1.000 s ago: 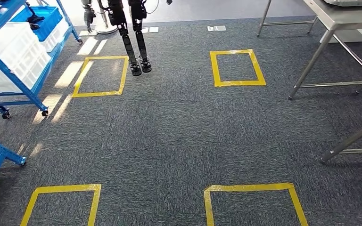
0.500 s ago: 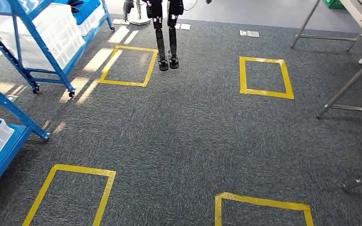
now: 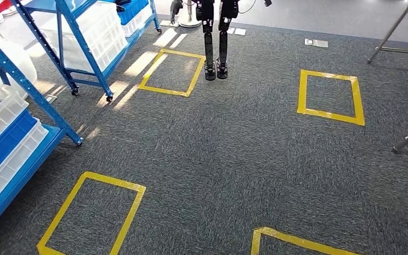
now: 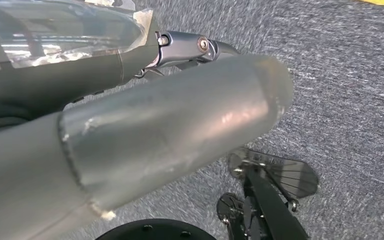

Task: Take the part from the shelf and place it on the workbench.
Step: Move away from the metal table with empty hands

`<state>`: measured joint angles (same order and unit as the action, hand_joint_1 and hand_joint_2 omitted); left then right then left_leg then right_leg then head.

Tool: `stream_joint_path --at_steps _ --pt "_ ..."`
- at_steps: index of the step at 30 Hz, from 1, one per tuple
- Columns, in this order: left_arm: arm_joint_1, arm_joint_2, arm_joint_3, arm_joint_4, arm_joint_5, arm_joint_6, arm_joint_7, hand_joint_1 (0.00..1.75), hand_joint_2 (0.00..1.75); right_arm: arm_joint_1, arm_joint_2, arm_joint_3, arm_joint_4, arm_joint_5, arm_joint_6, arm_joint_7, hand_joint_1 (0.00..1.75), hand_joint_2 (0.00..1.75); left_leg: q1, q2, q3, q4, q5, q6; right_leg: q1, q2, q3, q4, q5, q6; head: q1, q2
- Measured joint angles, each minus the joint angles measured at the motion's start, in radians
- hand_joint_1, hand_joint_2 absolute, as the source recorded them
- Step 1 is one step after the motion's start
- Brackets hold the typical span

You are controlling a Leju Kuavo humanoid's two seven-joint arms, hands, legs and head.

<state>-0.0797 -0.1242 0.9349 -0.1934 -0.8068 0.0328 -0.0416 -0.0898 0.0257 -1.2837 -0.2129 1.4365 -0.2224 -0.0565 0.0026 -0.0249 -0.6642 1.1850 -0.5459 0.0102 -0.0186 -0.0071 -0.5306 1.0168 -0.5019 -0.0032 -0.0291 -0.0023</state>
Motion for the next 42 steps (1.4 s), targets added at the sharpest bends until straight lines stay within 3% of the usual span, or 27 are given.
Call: stream_joint_path --at_steps 2,3,5,6,8,9,11,13,15,17,18,19,21,22,24,26,27,29,31,33,34,35,37,39,41,42 --pt "0.0 0.0 0.0 0.0 0.0 0.0 -0.001 0.0 0.0 0.003 -0.001 0.001 0.0 0.0 0.0 0.0 0.0 0.0 0.002 0.014 -0.055 0.108 -0.038 -0.003 0.005 -0.027 -0.001 0.0 -0.003 -0.005 0.0 0.0" --pt "0.001 0.0 0.0 0.0 0.0 0.0 -0.002 0.0 0.0 0.004 -0.001 0.001 0.0 0.0 0.0 0.0 0.0 0.0 0.002 0.016 -0.06 0.116 -0.03 -0.002 0.006 -0.04 0.0 0.0 -0.004 -0.006 0.0 0.0" --pt "0.003 0.001 -0.001 0.0 -0.001 0.0 -0.002 0.0 0.0 0.002 -0.001 0.002 0.0 -0.001 0.0 0.0 0.0 0.0 0.0 0.029 -0.011 0.026 0.025 0.005 0.008 -0.062 0.003 0.0 -0.006 -0.008 0.0 0.0" --pt "0.003 0.001 -0.001 0.0 -0.001 0.0 -0.003 0.0 0.0 0.001 -0.001 0.003 0.0 -0.001 0.0 0.0 0.0 0.0 -0.004 0.054 0.027 -0.046 0.052 0.012 0.01 -0.072 0.006 0.0 -0.007 -0.008 0.0 0.0" --pt "0.0 0.002 -0.003 0.0 -0.002 0.0 -0.004 0.0 0.0 -0.002 0.0 0.003 0.0 -0.002 0.0 0.0 0.0 0.0 -0.014 0.09 0.077 -0.141 0.077 0.024 0.016 -0.09 0.009 0.0 -0.011 -0.004 0.0 0.0" --pt "-0.002 0.003 -0.003 0.0 -0.002 0.0 -0.004 0.0 0.0 -0.002 0.001 0.003 0.0 -0.003 0.0 -0.001 0.0 0.0 -0.018 0.098 0.083 -0.157 0.076 0.028 0.018 -0.099 0.01 -0.001 -0.013 -0.001 0.001 0.0" --pt "-0.002 0.003 -0.003 0.0 -0.003 0.001 -0.003 0.0 0.0 -0.004 0.001 0.004 0.0 -0.004 0.001 0.001 0.0 0.0 -0.018 0.074 0.085 -0.167 0.082 0.038 0.02 -0.113 0.014 -0.002 -0.016 0.008 0.0 0.0" --pt "-0.001 0.003 -0.004 0.0 -0.006 0.001 -0.002 0.0 0.0 -0.005 0.002 0.005 0.0 -0.004 0.001 0.002 0.0 0.0 -0.011 0.052 0.094 -0.184 0.094 0.049 0.019 -0.077 0.004 0.029 -0.034 0.014 0.002 0.0" --pt "-0.003 0.001 -0.004 0.0 -0.009 0.002 0.0 0.0 0.0 -0.002 0.002 0.005 0.0 -0.004 0.003 0.004 0.0 0.0 -0.007 0.029 0.098 -0.192 0.101 0.055 0.013 -0.021 -0.045 0.137 -0.083 0.011 0.003 0.0" --pt "-0.004 0.001 -0.004 0.0 -0.011 0.002 0.002 0.0 0.0 0.003 0.001 0.005 0.0 -0.006 0.004 0.005 0.0 0.0 -0.007 0.002 0.096 -0.192 0.102 0.056 0.008 -0.002 -0.107 0.258 -0.126 0.013 0.004 0.0" --pt "-0.004 0.001 -0.004 0.0 -0.013 0.002 0.003 0.0 0.0 0.004 0.001 0.005 0.0 -0.008 0.004 0.005 0.0 0.0 -0.006 -0.013 0.096 -0.191 0.102 0.056 0.005 0.0 -0.12 0.278 -0.126 0.02 0.003 0.0" --pt "-0.003 0.0 -0.004 0.0 -0.015 0.002 0.003 0.0 0.0 0.005 0.0 0.005 0.0 -0.01 0.004 0.005 0.0 0.0 -0.004 -0.027 0.096 -0.19 0.102 0.054 0.003 0.002 -0.113 0.257 -0.108 0.032 0.004 0.0" --pt "-0.002 -0.002 -0.005 0.0 -0.02 0.002 0.003 0.0 0.0 0.005 -0.001 0.005 0.0 -0.015 0.004 0.004 0.0 0.0 0.0 -0.053 0.096 -0.183 0.099 0.046 -0.009 0.028 -0.057 0.125 -0.046 0.058 0.005 0.0" --pt "-0.002 -0.002 -0.005 0.0 -0.022 0.002 0.003 0.0 0.0 0.005 -0.001 0.004 0.0 -0.018 0.004 0.004 0.0 0.0 -0.001 -0.065 0.092 -0.176 0.096 0.04 -0.012 0.045 -0.033 0.064 -0.022 0.062 0.007 0.0" --pt "-0.002 -0.002 -0.006 0.0 -0.027 0.003 0.003 0.0 0.0 0.005 0.0 0.004 0.001 -0.021 0.004 0.004 0.0 0.0 -0.003 -0.083 0.085 -0.167 0.092 0.028 -0.012 0.064 -0.01 0.009 -0.004 0.053 0.008 0.0" --pt "0.0 -0.001 -0.007 0.0 -0.031 0.004 0.003 0.0 0.0 0.004 0.002 0.004 0.001 -0.023 0.003 0.005 0.0 0.0 -0.001 -0.096 0.08 -0.165 0.093 0.02 -0.01 0.046 -0.005 0.008 -0.001 0.035 0.006 0.0" --pt "0.002 -0.001 -0.007 0.0 -0.033 0.005 0.003 0.0 0.0 0.003 0.003 0.004 0.001 -0.024 0.003 0.006 0.0 0.0 0.001 -0.086 0.076 -0.158 0.089 0.015 -0.011 0.037 -0.002 0.007 0.001 0.028 0.006 0.0" --pt "0.003 -0.002 -0.009 0.0 -0.034 0.007 0.003 0.0 0.0 0.003 0.004 0.004 0.001 -0.025 0.003 0.007 0.0 0.0 0.003 -0.039 0.05 -0.101 0.054 0.007 -0.011 0.019 0.0 0.004 0.002 0.015 0.002 0.0" --pt "0.0 -0.003 -0.012 0.0 -0.034 0.009 0.003 0.0 0.0 0.006 0.004 0.004 0.001 -0.024 0.003 0.007 0.0 0.0 0.003 0.006 -0.016 0.031 -0.011 0.001 -0.006 -0.005 0.0 0.005 -0.001 0.006 -0.002 0.0" --pt "0.0 -0.003 -0.014 0.0 -0.034 0.01 0.004 0.0 0.0 0.009 0.004 0.004 0.001 -0.024 0.003 0.007 0.0 0.0 0.005 0.016 -0.068 0.127 -0.039 -0.001 -0.002 -0.031 0.0 0.005 -0.004 0.001 -0.002 0.0" --pt "0.001 -0.003 -0.014 0.0 -0.034 0.011 0.004 0.0 0.0 0.009 0.005 0.004 0.001 -0.024 0.003 0.007 0.0 0.0 0.006 0.019 -0.065 0.118 -0.022 0.0 -0.001 -0.043 0.002 0.005 -0.006 0.0 -0.002 0.0" --pt "0.002 -0.003 -0.014 0.0 -0.034 0.011 0.004 0.0 0.0 0.008 0.005 0.004 0.001 -0.024 0.003 0.007 0.0 0.0 0.006 0.024 -0.042 0.07 0.009 0.004 -0.001 -0.053 0.004 0.005 -0.008 -0.001 -0.002 0.0" --pt "0.001 -0.002 -0.014 0.0 -0.034 0.012 0.005 0.0 0.0 0.006 0.008 0.004 0.001 -0.024 0.004 0.004 0.0 0.0 -0.001 0.065 0.032 -0.07 0.069 0.016 0.003 -0.072 0.011 0.005 -0.013 0.001 -0.002 0.0" --pt "-0.002 -0.001 -0.015 0.0 -0.034 0.012 0.006 0.0 0.0 0.004 0.01 0.004 0.001 -0.023 0.005 0.002 0.0 0.0 -0.01 0.094 0.07 -0.146 0.086 0.025 0.009 -0.088 0.014 0.004 -0.019 0.009 -0.001 0.0" --pt "-0.003 -0.001 -0.015 0.0 -0.033 0.012 0.007 0.0 0.0 0.002 0.01 0.004 0.001 -0.019 0.006 0.002 0.0 0.0 -0.014 0.077 0.07 -0.155 0.084 0.03 0.011 -0.106 0.021 -0.001 -0.022 0.018 -0.001 0.0" --pt "-0.002 -0.001 -0.015 0.0 -0.032 0.012 0.007 0.0 0.0 0.0 0.011 0.004 0.001 -0.018 0.007 0.001 0.0 0.0 -0.012 0.067 0.075 -0.163 0.088 0.034 0.011 -0.103 0.024 0.001 -0.025 0.022 -0.002 0.0"
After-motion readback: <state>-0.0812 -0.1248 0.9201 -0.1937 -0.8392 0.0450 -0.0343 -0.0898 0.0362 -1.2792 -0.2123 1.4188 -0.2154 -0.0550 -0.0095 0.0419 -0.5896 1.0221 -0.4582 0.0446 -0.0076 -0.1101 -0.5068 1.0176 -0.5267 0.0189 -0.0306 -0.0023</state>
